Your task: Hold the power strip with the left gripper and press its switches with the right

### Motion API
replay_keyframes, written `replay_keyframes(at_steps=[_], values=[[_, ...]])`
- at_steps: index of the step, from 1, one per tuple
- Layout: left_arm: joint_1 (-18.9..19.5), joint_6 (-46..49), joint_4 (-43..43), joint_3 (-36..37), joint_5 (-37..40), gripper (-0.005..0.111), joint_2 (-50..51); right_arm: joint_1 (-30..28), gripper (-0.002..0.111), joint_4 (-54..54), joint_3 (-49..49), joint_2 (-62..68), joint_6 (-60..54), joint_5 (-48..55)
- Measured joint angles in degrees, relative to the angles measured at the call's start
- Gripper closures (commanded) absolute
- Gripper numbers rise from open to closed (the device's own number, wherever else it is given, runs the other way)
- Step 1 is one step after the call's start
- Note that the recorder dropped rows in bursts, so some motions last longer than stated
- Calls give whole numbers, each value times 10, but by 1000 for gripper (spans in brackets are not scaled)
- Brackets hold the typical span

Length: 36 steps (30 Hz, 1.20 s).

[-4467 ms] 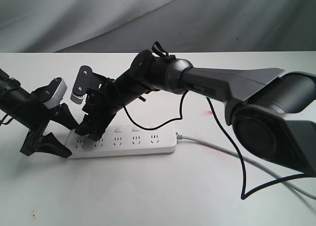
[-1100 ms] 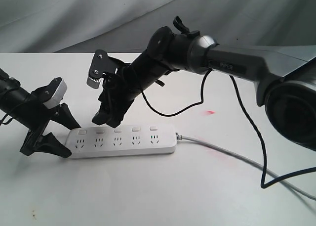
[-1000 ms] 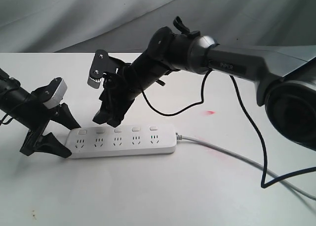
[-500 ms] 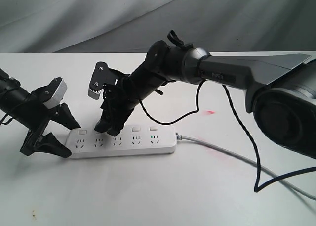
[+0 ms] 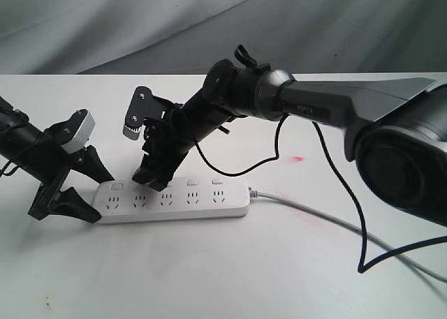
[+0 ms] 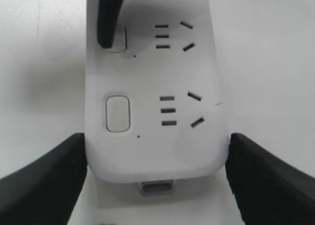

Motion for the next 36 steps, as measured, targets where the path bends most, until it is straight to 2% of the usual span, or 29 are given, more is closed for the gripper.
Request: replay_keyframes(at_steps=[19, 36], values=[[0, 0, 1, 0, 0, 70, 0, 0, 46, 23, -7, 19, 18, 12], [0, 0, -1, 0, -1, 70, 0, 0, 46, -4, -9, 16, 31, 15]])
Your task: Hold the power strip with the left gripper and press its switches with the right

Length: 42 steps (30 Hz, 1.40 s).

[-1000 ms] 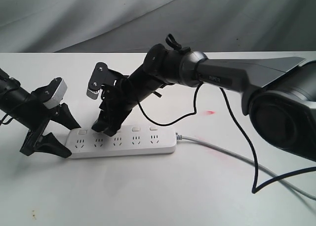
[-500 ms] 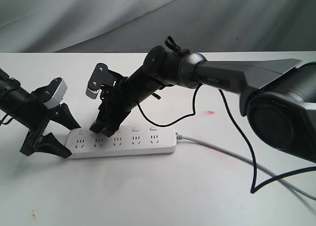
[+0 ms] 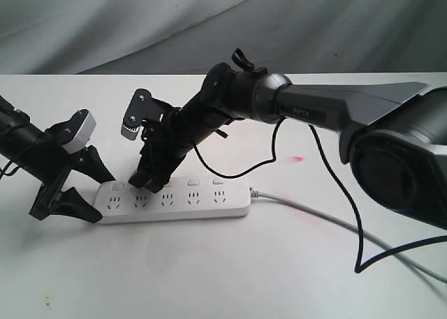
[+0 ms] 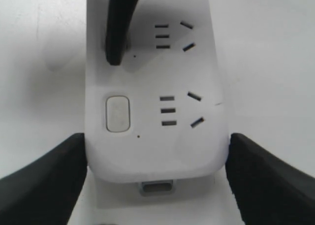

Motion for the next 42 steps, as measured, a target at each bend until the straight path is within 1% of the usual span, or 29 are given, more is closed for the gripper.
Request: replay_keyframes(at_steps=[7, 22, 36, 42], values=[[0, 0, 0, 0, 0, 70, 0, -10, 46, -35, 1, -7, 13, 21], [0, 0, 1, 0, 0, 70, 0, 0, 46, -44, 1, -8, 16, -3], [0, 0, 2, 0, 0, 70, 0, 0, 46, -35, 1, -3, 19, 1], [0, 0, 2, 0, 0, 70, 0, 14, 46, -32, 1, 0, 19, -15]])
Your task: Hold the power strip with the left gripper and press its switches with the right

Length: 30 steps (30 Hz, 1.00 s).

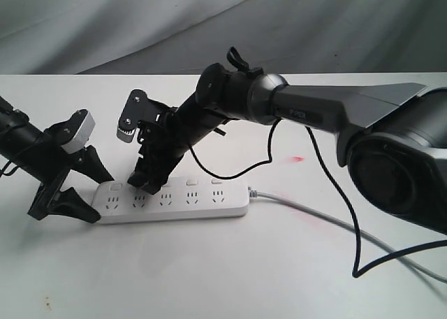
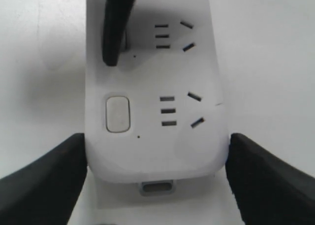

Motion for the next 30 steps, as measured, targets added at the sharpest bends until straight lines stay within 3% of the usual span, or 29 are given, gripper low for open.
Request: replay_keyframes(at_steps=[14, 24, 30], values=[[0, 0, 1, 0, 0, 70, 0, -2, 46, 24, 12, -36, -36, 20], [0, 0, 0, 0, 0, 70, 0, -67, 46, 52, 16, -112, -65, 90], [0, 0, 0, 0, 0, 70, 0, -69, 46, 53, 74, -110, -83, 60]])
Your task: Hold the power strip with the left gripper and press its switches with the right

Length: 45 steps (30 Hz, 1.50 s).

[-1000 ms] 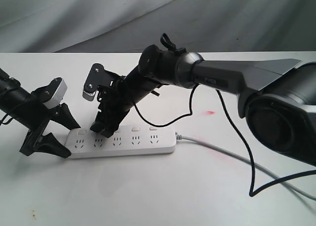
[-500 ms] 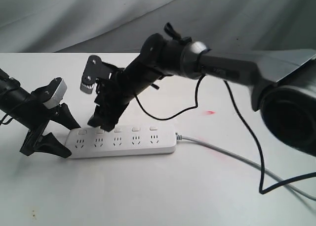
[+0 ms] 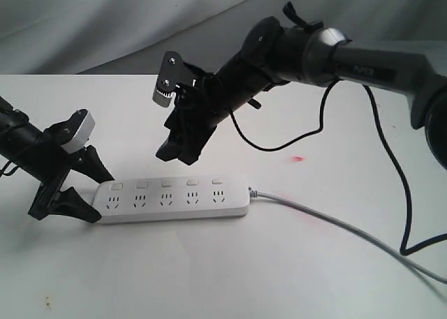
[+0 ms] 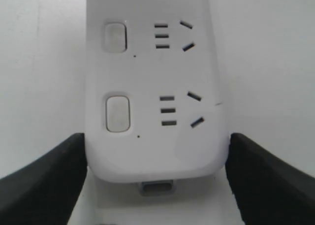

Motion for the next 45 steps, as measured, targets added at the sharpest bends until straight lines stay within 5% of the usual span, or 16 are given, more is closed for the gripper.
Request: replay_keyframes(at_steps=[45], values=[[0, 0, -2, 0, 0, 70, 0, 23, 46, 14, 47, 32, -12, -84]])
